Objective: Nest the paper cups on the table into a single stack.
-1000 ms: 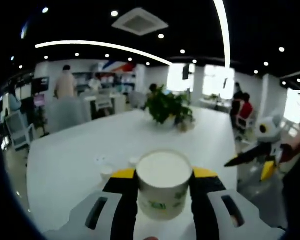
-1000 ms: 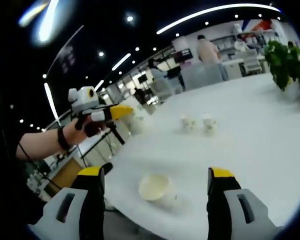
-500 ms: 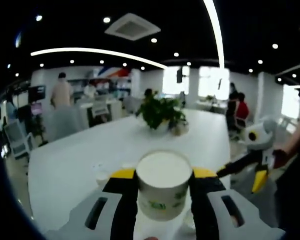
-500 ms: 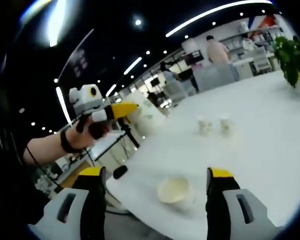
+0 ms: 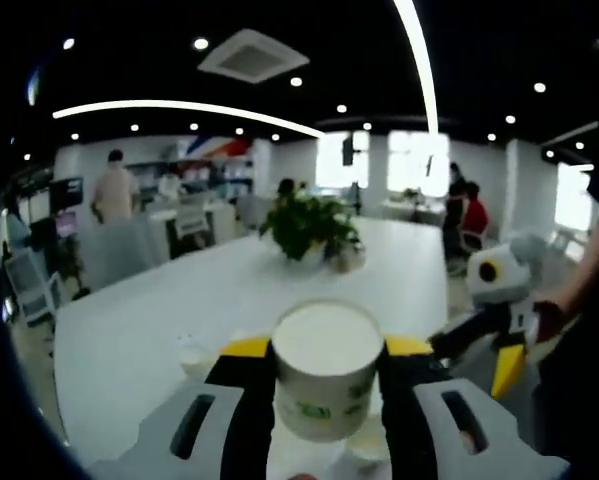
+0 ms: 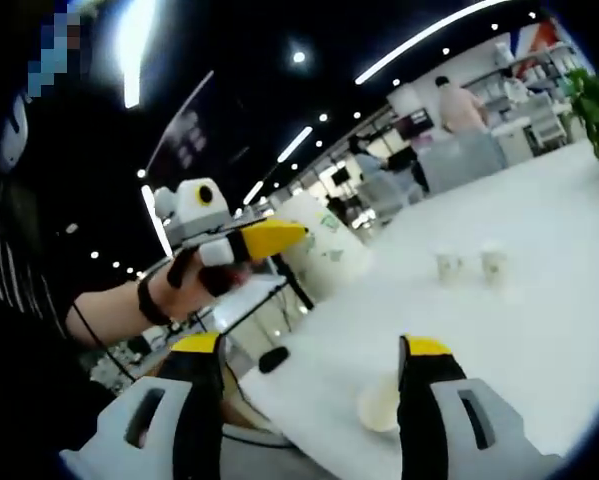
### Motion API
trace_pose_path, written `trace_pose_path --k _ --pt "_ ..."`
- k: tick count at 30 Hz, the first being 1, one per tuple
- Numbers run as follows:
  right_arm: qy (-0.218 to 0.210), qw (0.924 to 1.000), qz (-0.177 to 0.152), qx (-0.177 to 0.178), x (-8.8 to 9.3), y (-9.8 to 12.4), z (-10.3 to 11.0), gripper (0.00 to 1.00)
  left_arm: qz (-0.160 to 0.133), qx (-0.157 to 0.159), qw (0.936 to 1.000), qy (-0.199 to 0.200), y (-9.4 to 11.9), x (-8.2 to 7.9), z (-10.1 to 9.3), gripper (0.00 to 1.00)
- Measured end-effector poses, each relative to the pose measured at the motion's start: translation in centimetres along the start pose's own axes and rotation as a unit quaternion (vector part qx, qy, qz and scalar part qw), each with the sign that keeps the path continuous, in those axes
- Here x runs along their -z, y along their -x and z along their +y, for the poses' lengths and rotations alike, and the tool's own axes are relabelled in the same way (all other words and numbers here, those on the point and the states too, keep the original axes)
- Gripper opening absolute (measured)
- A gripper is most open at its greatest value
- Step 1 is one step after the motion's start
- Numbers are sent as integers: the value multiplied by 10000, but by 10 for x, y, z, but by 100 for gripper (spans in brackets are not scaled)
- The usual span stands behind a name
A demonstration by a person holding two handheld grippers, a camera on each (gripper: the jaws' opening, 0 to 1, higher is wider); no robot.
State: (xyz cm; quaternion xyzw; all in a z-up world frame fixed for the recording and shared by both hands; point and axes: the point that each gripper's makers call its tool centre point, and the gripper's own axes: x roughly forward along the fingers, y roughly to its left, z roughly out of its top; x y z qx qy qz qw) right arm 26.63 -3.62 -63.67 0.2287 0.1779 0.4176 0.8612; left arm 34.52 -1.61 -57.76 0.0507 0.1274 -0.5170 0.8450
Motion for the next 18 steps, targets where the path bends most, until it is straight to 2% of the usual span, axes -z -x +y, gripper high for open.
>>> trace_pose_path --k 8,18 --pt "-176 9996 -33 -223 0 -10 6 63 -36 272 9995 176 -3 0 -20 39" --pt "-217 9987 -217 -409 -11 -9 14 58 59 578 9983 14 -10 5 -39 39"
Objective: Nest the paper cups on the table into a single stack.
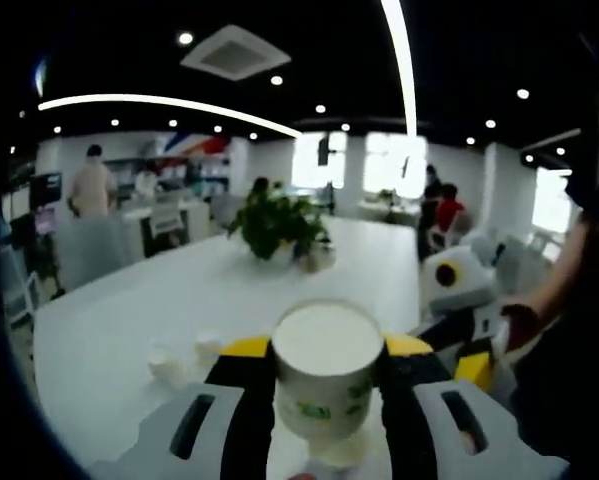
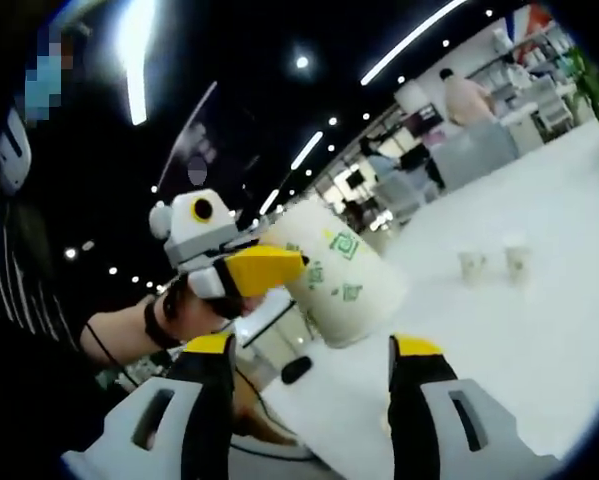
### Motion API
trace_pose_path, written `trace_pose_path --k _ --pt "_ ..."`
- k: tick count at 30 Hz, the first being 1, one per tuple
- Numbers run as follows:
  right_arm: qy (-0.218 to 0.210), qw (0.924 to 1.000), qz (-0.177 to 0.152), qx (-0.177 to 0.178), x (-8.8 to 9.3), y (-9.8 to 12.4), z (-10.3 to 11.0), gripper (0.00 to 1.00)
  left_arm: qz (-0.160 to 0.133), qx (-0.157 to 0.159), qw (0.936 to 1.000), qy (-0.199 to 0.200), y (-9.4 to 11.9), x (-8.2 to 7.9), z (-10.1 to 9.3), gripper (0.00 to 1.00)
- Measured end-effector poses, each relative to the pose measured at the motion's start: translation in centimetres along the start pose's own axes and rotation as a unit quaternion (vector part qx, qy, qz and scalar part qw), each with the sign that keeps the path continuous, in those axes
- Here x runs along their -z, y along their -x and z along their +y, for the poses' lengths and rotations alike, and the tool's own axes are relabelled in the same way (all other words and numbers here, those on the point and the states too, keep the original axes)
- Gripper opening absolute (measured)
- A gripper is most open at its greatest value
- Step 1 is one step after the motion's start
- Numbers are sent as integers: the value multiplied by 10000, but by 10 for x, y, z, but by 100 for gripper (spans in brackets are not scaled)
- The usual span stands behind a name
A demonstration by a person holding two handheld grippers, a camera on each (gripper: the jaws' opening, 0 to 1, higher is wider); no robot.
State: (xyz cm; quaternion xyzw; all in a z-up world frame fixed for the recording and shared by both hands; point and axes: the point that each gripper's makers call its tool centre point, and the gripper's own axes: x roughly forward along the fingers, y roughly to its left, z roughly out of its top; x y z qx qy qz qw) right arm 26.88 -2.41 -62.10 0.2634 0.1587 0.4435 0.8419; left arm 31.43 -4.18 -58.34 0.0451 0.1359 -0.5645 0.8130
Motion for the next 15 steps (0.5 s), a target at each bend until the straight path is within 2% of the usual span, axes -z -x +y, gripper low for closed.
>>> trace_pose_path --k 11,15 --pt "-405 9982 -445 -74 -17 6 -4 54 -44 64 9997 237 2 2 6 39" --pt "-539 9966 -610 -158 -25 9 -3 49 -238 139 9976 642 5 -1 8 39"
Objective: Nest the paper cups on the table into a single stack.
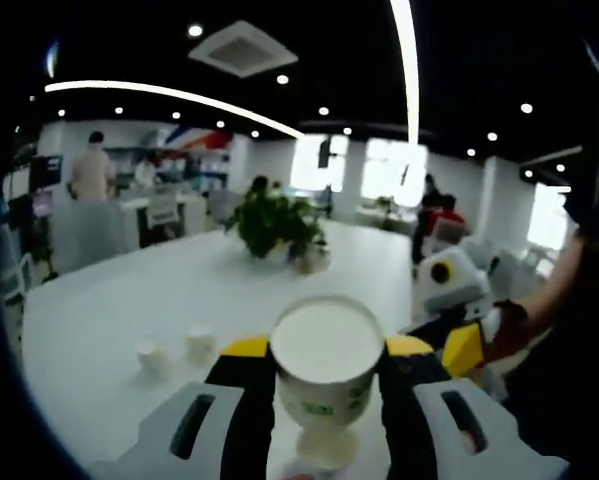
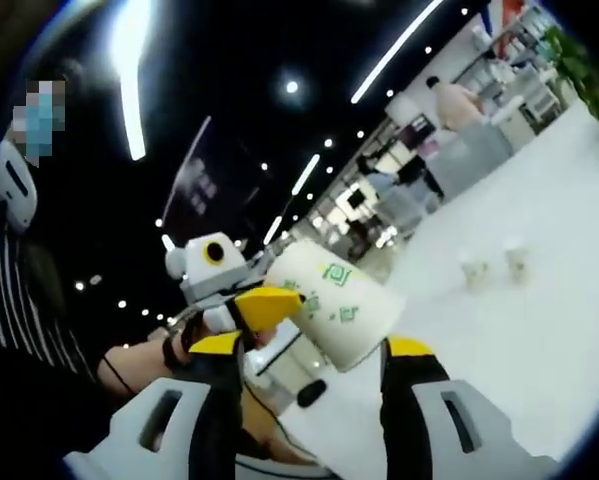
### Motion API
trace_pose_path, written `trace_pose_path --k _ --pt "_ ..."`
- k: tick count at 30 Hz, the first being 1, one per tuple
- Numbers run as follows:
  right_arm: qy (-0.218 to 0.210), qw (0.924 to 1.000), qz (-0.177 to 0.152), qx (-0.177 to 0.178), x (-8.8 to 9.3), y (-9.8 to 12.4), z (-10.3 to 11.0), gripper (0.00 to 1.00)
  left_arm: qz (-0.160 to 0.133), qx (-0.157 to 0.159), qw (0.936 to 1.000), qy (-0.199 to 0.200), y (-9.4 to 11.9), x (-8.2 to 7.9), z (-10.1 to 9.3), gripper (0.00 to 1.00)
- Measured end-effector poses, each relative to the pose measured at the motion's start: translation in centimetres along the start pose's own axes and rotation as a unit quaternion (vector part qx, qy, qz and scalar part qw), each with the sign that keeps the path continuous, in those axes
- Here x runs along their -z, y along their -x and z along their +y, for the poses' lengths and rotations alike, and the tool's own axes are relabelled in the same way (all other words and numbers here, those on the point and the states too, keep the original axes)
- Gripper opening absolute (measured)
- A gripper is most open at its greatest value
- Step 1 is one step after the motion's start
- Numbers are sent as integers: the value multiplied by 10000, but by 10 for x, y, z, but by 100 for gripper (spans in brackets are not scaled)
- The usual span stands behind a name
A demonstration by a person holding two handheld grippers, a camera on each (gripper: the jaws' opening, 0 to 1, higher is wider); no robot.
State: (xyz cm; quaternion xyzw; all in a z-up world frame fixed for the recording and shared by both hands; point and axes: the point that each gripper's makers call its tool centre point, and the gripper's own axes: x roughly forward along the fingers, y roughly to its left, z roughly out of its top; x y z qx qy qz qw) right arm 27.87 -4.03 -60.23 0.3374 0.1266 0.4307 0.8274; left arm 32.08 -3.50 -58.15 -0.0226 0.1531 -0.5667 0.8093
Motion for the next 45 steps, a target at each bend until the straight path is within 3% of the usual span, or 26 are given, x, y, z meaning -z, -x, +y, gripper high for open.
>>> trace_pose_path --k 6,8,13,19,31,34,39,45 --pt "-123 9994 -249 -196 -18 3 6 42 -201 139 9991 336 6 -6 1 39" --pt "-178 9987 -401 -265 -26 4 8 41 -266 190 9989 340 8 -7 -1 39" --pt "-171 9983 -422 -366 -31 7 10 30 -514 351 9974 349 12 -12 -6 39" --pt "-263 9974 -491 -466 -33 9 12 27 -547 418 9976 83 15 -11 -13 39" --pt "-572 9932 -673 -762 -42 19 17 10 -560 672 9961 152 15 -6 -25 39" --pt "-760 9911 -696 -843 -42 22 17 5 -574 758 9954 105 15 -6 -29 39" --pt "-893 9884 -714 -999 -42 26 20 3 -536 837 9950 -45 15 -4 -34 39" --pt "-1354 9802 -657 -1283 -44 27 26 0 -561 864 9946 -98 15 -3 -37 40"
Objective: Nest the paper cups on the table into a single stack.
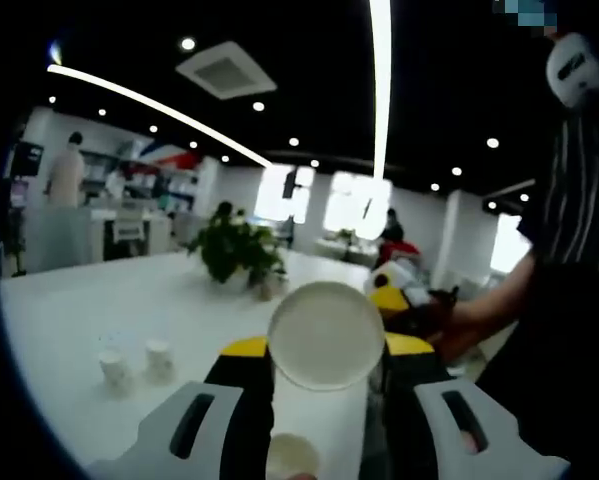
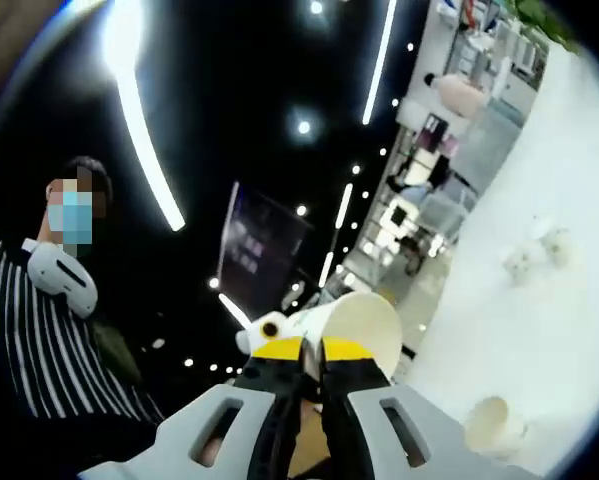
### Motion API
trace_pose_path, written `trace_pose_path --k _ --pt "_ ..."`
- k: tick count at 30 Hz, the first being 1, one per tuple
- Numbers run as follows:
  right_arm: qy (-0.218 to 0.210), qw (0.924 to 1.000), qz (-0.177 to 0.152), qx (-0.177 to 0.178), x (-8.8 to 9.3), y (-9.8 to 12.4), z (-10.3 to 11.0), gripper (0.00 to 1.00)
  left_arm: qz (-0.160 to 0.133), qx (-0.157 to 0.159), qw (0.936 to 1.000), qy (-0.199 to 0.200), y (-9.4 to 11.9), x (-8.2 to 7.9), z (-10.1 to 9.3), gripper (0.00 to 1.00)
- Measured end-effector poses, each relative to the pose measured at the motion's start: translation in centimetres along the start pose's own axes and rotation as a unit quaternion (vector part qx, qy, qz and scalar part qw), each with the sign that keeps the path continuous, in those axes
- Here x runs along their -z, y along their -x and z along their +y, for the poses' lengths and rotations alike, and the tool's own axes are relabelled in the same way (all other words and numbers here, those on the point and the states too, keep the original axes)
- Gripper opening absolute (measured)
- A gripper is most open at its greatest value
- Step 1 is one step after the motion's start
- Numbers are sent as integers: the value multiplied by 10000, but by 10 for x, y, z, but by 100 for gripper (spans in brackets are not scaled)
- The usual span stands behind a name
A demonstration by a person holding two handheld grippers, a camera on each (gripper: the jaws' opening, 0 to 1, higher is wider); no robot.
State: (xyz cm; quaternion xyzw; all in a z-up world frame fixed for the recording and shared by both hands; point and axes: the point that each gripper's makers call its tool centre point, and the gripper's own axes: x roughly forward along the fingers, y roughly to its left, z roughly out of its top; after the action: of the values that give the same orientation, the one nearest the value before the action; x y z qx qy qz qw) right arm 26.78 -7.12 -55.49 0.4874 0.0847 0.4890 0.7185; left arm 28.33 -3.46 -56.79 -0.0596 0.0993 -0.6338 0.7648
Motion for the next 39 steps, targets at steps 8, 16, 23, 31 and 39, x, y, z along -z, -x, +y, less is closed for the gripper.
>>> trace_pose_path --k 8,16,23,31,39 --pt "-21 9997 262 -26 1 -8 5 0 16 -229 9992 -318 2 4 6 46" --pt "184 9942 991 376 17 -12 -3 0 170 -477 9965 -658 8 21 7 49" --pt "489 9860 1492 568 29 -19 -4 0 172 -760 9947 -675 15 31 9 55" --pt "911 9733 1898 919 33 -19 -17 0 255 -1162 9908 -640 28 48 20 62" --pt "929 9719 1916 1004 28 -17 -24 0 325 -1499 9870 -481 41 62 26 70"
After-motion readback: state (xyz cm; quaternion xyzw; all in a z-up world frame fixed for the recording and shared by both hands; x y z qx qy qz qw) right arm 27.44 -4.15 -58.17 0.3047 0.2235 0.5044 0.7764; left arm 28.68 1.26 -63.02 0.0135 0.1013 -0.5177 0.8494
